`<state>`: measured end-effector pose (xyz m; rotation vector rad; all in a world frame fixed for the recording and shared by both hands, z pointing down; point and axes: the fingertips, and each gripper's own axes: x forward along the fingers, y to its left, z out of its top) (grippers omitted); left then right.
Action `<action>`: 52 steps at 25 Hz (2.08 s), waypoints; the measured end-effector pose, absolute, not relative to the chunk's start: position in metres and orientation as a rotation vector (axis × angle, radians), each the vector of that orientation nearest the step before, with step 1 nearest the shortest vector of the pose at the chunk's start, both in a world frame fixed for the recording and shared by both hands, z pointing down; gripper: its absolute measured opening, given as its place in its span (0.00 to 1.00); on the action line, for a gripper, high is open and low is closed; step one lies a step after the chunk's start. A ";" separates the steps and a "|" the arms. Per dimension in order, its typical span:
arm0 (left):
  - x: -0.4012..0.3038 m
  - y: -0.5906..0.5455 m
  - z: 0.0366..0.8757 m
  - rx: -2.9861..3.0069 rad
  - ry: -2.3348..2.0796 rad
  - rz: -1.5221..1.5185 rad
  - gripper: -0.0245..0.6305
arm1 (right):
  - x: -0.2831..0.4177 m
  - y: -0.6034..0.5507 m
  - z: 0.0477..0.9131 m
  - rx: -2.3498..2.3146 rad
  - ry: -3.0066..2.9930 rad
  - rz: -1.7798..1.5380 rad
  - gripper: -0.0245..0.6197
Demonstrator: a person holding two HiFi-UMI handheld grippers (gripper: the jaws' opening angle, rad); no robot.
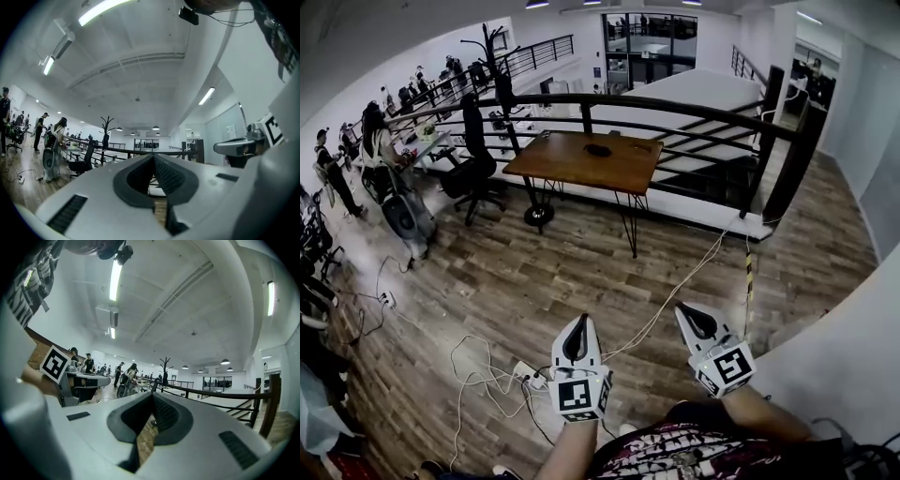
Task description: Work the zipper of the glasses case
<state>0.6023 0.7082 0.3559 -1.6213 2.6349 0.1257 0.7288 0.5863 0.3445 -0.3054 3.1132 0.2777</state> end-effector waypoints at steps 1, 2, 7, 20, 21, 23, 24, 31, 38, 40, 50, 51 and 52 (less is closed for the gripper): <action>0.600 0.709 0.358 -1.625 2.638 0.133 0.04 | 0.728 0.586 0.344 -0.310 3.116 0.280 0.04; 0.598 0.709 0.359 -1.628 2.639 0.137 0.04 | 0.726 0.584 0.344 -0.316 3.116 0.280 0.04; 0.587 0.697 0.369 -1.656 2.653 0.128 0.04 | 0.713 0.571 0.349 -0.339 3.124 0.241 0.04; 0.493 0.611 0.383 -1.567 2.763 0.062 0.04 | 0.628 0.459 0.363 -0.269 3.098 0.154 0.04; 0.486 0.599 0.384 -1.560 2.772 0.061 0.04 | 0.621 0.446 0.363 -0.263 3.100 0.150 0.04; 0.476 0.576 0.383 -1.548 2.785 0.054 0.04 | 0.610 0.422 0.362 -0.248 3.106 0.135 0.04; 0.471 0.563 0.382 -1.545 2.785 0.047 0.04 | 0.605 0.411 0.362 -0.238 3.110 0.128 0.04; 0.451 0.482 0.375 -1.541 2.786 0.057 0.04 | 0.579 0.337 0.365 -0.171 3.116 0.078 0.04; 0.442 0.445 0.367 -1.503 2.793 0.037 0.04 | 0.569 0.303 0.364 -0.106 3.093 0.035 0.04; 0.439 0.441 0.362 -1.488 2.786 0.028 0.04 | 0.565 0.298 0.364 -0.090 3.094 0.025 0.04; 0.437 0.402 0.367 -1.571 2.746 0.004 0.04 | 0.565 0.268 0.375 -0.140 3.121 -0.020 0.04; 0.437 0.397 0.368 -1.585 2.738 0.004 0.04 | 0.564 0.264 0.376 -0.149 3.123 -0.019 0.04; 0.436 0.391 0.369 -1.599 2.729 0.002 0.04 | 0.563 0.260 0.376 -0.160 3.123 -0.017 0.04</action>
